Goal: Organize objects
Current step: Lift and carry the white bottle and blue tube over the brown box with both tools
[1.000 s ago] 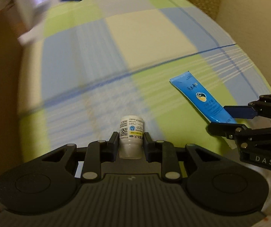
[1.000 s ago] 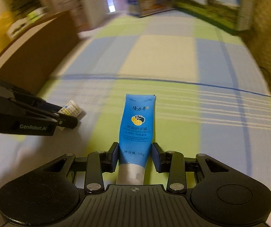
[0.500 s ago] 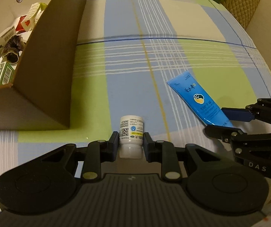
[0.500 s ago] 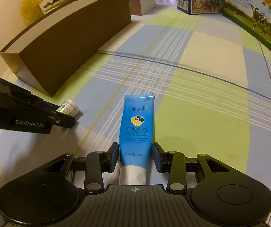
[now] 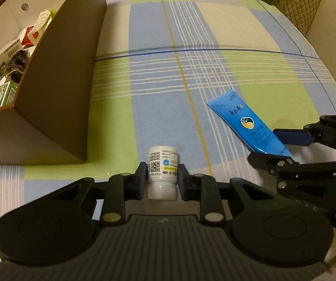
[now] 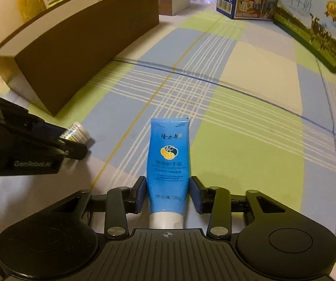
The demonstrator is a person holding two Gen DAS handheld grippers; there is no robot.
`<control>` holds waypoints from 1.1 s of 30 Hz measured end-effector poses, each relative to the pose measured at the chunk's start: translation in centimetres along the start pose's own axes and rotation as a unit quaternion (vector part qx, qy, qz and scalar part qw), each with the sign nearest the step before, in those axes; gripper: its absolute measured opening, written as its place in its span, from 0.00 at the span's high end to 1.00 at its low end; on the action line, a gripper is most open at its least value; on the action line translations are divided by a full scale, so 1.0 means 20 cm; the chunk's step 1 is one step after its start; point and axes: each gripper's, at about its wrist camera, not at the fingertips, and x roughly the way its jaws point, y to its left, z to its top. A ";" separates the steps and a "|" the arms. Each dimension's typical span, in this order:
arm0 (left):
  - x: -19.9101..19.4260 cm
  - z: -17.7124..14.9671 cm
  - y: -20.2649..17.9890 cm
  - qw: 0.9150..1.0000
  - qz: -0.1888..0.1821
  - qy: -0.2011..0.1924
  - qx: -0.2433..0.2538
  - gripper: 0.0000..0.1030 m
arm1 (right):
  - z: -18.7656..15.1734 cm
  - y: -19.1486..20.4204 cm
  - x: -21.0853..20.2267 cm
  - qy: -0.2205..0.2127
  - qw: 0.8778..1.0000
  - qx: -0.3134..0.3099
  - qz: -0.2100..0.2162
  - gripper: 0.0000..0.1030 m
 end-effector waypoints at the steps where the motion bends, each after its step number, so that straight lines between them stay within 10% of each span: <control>1: 0.00 -0.01 0.00 1.000 0.001 -0.001 -0.001 0.78 | 0.00 0.00 0.00 0.000 1.000 0.001 0.000 0.65; 13: -0.05 -0.07 0.04 1.000 0.003 -0.001 -0.011 0.78 | -0.01 -0.01 0.00 0.000 1.000 0.013 0.005 0.66; 33: -0.36 -0.16 0.23 0.998 -0.006 -0.038 -0.048 0.78 | 0.07 -0.07 -0.23 -0.017 0.967 0.170 0.191 0.67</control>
